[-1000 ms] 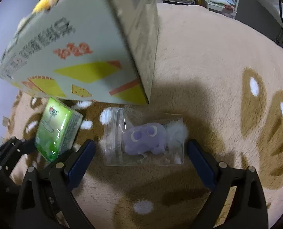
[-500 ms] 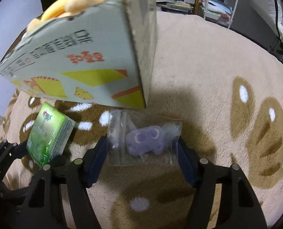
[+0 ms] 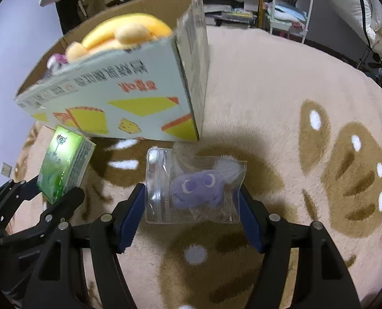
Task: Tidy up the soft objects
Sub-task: 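Lift the green pack and bagged plush and carry both over the box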
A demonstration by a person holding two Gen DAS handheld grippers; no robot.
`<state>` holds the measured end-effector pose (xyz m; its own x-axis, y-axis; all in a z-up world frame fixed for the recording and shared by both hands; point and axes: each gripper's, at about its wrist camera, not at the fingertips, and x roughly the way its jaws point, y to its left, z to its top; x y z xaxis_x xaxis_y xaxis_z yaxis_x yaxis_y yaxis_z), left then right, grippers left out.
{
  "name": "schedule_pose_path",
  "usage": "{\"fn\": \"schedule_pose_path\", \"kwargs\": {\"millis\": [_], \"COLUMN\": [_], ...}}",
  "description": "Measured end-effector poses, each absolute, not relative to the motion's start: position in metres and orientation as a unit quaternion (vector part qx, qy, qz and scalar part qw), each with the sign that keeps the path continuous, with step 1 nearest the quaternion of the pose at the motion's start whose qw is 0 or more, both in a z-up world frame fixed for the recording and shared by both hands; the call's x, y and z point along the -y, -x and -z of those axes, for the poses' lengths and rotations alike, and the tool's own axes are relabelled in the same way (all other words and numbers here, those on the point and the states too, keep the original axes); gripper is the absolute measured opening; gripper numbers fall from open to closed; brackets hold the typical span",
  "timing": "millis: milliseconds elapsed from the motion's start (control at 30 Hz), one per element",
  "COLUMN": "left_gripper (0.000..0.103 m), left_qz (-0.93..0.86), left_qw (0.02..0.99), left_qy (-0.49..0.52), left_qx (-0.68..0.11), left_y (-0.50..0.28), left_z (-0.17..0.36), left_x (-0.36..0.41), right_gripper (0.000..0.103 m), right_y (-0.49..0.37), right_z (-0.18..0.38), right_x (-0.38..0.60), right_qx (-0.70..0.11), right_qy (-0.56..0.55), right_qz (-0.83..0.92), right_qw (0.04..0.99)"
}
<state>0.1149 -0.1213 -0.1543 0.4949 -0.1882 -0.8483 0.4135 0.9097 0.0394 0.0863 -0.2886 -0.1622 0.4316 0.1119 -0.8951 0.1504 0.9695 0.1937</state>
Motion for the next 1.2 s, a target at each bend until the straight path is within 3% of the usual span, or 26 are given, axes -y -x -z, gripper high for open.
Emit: {"fn": "schedule_pose_path", "kwargs": {"millis": [467,800,1200], "left_gripper": [0.052,0.052,0.052], "left_qz": [0.138,0.114,0.108], "left_qw": [0.922,0.944,0.951], "left_qy": [-0.074,-0.066,-0.095], "left_qx": [-0.355,-0.302,-0.274], "left_y": [-0.089,-0.097,-0.130], "left_z": [0.079,0.044,0.023], "left_x": [0.086,0.081,0.077], "right_gripper": [0.073,0.073,0.073], "right_y": [-0.047,-0.047,-0.071], "right_z": [0.092,0.046,0.030], "right_x": [0.301,0.299,0.290], "right_qx": [-0.439,-0.328,-0.291], "right_qy": [-0.165,-0.149,-0.111], "right_qz": [-0.013,-0.028,-0.045], "right_qw": [0.883,0.932,0.949]}}
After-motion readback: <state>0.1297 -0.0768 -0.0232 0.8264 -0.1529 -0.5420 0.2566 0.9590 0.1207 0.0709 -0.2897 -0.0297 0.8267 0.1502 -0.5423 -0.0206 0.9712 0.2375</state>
